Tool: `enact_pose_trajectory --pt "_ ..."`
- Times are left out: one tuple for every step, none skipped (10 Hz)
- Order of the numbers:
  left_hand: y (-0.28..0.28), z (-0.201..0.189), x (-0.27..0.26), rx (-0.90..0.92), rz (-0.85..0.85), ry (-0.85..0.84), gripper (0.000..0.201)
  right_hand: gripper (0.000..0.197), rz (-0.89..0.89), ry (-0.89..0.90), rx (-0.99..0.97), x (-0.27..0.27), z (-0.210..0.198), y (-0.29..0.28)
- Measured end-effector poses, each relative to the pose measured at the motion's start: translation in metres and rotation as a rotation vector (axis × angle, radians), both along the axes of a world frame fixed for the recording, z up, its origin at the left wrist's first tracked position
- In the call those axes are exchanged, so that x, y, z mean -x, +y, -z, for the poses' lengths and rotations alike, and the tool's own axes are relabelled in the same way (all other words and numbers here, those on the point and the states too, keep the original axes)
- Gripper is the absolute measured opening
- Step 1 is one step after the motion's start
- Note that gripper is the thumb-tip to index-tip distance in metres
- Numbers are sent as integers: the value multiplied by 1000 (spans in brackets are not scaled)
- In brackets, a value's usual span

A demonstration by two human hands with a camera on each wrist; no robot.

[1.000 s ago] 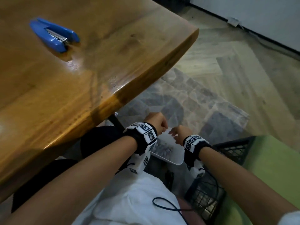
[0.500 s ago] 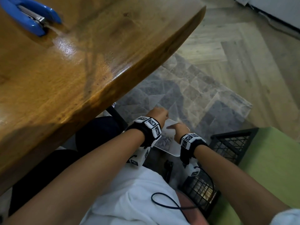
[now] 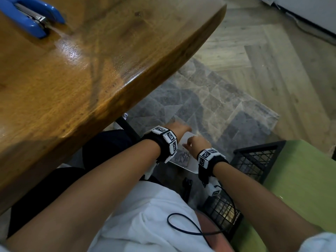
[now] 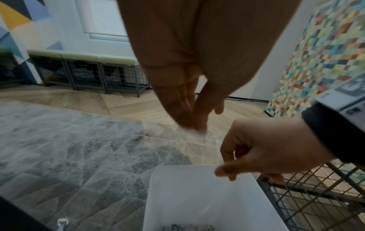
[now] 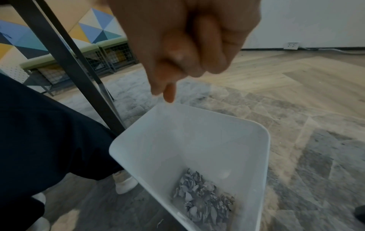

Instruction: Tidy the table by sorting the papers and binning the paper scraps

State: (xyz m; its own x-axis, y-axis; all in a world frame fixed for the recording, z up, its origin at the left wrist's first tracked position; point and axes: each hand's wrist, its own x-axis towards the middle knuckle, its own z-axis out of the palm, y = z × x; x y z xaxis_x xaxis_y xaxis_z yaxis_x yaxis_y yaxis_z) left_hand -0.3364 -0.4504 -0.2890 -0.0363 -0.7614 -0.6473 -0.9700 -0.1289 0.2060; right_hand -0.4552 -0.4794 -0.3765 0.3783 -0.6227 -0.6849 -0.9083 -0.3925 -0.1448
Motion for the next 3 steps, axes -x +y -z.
enact_pose_trajectory --pt "-4 -11 1 -171 -66 -2 43 25 -20 28 -9 -1 -8 -1" --pt "-6 -19 2 -81 -125 -9 32 64 -130 38 -123 5 -12 -6" --pt "-2 -23 1 18 -151 -6 38 65 -157 29 -146 8 -19 -9"
